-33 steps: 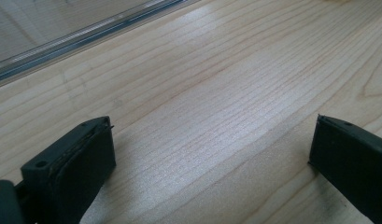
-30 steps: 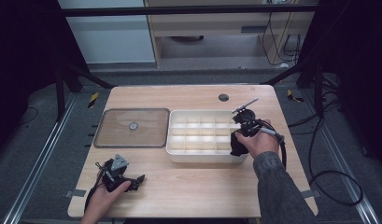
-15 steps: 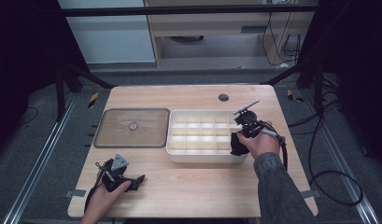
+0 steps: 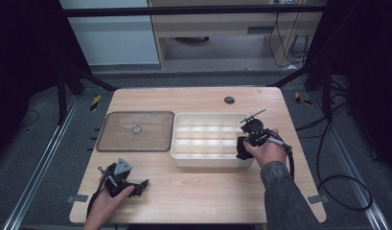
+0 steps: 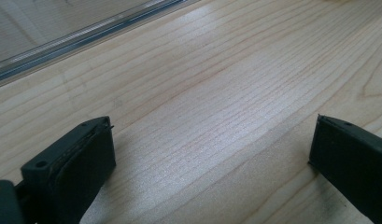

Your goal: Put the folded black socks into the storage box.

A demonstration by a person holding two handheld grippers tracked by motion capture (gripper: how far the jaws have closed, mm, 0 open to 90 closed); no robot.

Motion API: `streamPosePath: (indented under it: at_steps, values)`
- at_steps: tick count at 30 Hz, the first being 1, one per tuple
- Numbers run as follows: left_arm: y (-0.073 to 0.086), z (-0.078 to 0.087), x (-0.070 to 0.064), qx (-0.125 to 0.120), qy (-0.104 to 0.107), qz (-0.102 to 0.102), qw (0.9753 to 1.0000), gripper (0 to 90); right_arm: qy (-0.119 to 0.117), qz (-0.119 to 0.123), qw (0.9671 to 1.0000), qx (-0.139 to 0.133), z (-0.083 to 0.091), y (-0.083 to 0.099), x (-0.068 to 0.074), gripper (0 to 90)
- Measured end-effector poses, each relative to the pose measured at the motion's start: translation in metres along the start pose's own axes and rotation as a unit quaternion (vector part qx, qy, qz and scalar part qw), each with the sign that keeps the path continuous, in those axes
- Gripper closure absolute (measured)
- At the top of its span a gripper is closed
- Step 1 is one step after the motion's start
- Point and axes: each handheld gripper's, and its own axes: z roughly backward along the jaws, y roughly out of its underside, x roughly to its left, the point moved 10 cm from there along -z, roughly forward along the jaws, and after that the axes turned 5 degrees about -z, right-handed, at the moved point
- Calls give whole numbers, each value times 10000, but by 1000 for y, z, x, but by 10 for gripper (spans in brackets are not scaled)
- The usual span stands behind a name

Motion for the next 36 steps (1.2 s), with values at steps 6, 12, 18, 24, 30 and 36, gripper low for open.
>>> streamPosePath:
  at_steps: [6,12,18,24,30,36]
  values:
    - [0,0,0,1,-1,-1,10000,0,-76,-39,10000,-44,-3,5,0,900]
    - [0,0,0,-1,-2,-3,10000,0,-163,-15,9999,-25,-7,12,2,900]
    - [0,0,0,-2,-3,-2,10000,0,-65,38,9999,-111,-8,14,4,900]
    - [0,0,0,0,-6,-4,10000,0,-77,27,9999,-82,-10,15,4,900]
    - [0,0,0,-3,-3,6,10000,0,-140,-11,9999,-48,-12,17,5,900]
    - [0,0,0,-12,-4,11,10000,0,-149,-4,9999,-67,-13,18,5,900]
